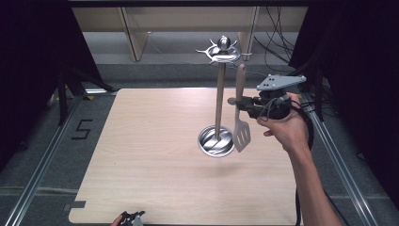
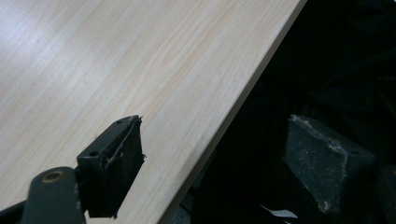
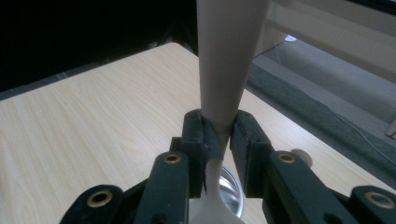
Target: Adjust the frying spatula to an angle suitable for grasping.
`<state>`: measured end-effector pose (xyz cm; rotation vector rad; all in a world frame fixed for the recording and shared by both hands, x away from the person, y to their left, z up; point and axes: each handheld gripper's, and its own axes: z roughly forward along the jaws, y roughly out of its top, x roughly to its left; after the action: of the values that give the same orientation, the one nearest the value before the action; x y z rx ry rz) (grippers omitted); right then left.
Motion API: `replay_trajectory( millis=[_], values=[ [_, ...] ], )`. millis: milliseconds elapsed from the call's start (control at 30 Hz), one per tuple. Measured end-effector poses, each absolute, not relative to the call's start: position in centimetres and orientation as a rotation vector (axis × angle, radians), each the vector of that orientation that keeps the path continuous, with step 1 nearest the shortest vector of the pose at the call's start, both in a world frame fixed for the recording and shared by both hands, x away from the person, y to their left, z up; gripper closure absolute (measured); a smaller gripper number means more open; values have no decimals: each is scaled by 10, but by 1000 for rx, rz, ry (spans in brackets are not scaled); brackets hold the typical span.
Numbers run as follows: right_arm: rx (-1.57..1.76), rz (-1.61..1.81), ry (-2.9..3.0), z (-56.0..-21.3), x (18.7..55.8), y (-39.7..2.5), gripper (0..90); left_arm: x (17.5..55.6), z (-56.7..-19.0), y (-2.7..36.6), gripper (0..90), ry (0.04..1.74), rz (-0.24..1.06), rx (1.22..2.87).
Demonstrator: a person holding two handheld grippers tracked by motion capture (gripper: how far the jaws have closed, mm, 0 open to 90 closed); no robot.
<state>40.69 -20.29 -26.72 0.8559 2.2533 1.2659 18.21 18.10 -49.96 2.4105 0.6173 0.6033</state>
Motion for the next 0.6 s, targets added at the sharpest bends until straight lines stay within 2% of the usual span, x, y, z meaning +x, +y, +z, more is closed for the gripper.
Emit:
replay_trajectory(
  millis=[600],
  values=[
    [869,1204,2270,-262,416,-191,764,182,-499,181,188,613,597,2410]
  ],
)
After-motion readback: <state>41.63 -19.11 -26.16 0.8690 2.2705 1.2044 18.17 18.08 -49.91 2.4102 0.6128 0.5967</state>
